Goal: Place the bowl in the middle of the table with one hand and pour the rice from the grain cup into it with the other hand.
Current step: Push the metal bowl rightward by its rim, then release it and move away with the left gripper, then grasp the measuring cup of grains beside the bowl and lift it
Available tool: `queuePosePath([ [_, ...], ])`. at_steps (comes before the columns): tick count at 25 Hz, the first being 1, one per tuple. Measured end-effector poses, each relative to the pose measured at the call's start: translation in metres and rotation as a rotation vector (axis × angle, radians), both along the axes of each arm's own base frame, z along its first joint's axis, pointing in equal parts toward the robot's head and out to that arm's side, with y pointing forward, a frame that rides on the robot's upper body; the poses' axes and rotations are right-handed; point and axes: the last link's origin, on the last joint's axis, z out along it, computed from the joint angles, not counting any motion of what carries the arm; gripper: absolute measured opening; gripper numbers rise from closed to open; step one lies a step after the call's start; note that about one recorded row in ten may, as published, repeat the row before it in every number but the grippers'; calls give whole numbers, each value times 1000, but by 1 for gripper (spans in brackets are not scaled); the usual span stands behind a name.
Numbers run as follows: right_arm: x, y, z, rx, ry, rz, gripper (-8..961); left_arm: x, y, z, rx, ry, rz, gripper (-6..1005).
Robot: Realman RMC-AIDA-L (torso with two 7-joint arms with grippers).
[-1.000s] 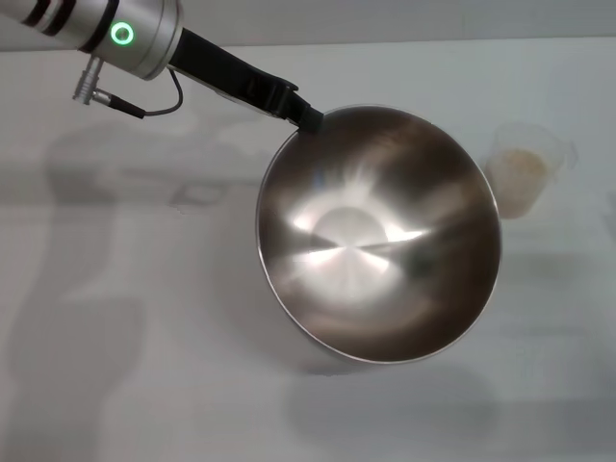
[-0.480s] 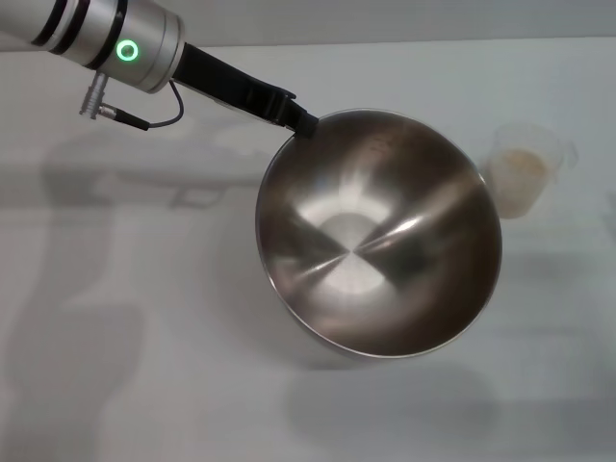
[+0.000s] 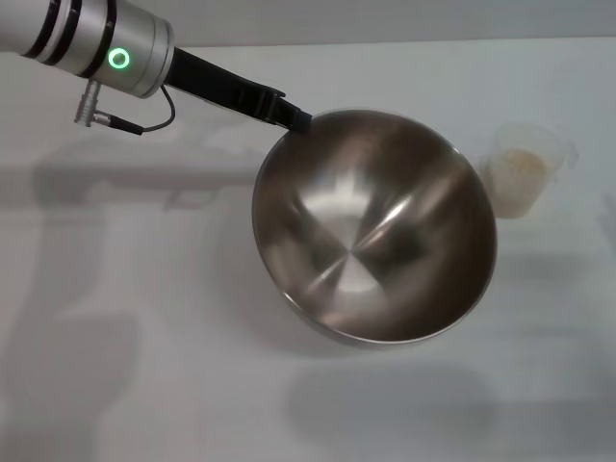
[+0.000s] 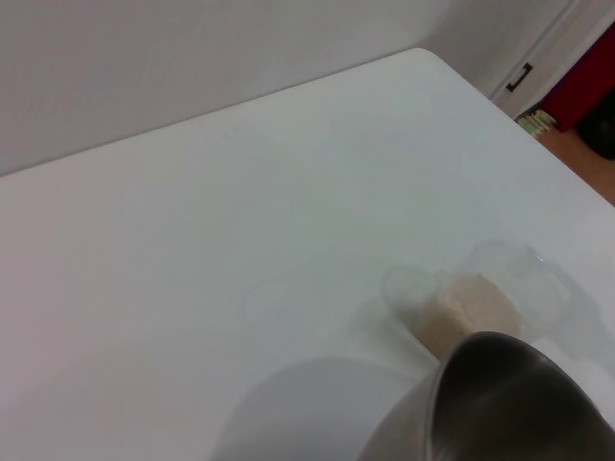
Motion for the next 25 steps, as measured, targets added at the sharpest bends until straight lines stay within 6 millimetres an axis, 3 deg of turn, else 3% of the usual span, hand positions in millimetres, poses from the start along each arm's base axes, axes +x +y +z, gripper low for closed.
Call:
queuePosePath([
  [4,0,0,0,1,0,-1,835,-2,0,-1,8,0,0,217],
  [9,1,0,0,2,1,-3,834,1,1,3,30,0,-21,251],
  [13,1,0,0,3,1,-3,833,9,3,17,121,-10,-82,278],
  [15,1,-1,1,4,1,-5,834,12,6,30,204,-3,-123,291],
  [22,2,-2,2,7,0,-9,834,8,14,66,595,87,-246,514],
  [24,2,-2,2,8,0,-8,835,7,10,74,778,127,-309,625],
  [25,2,-2,2,9,0,-8,835,7,4,83,975,159,-372,680],
])
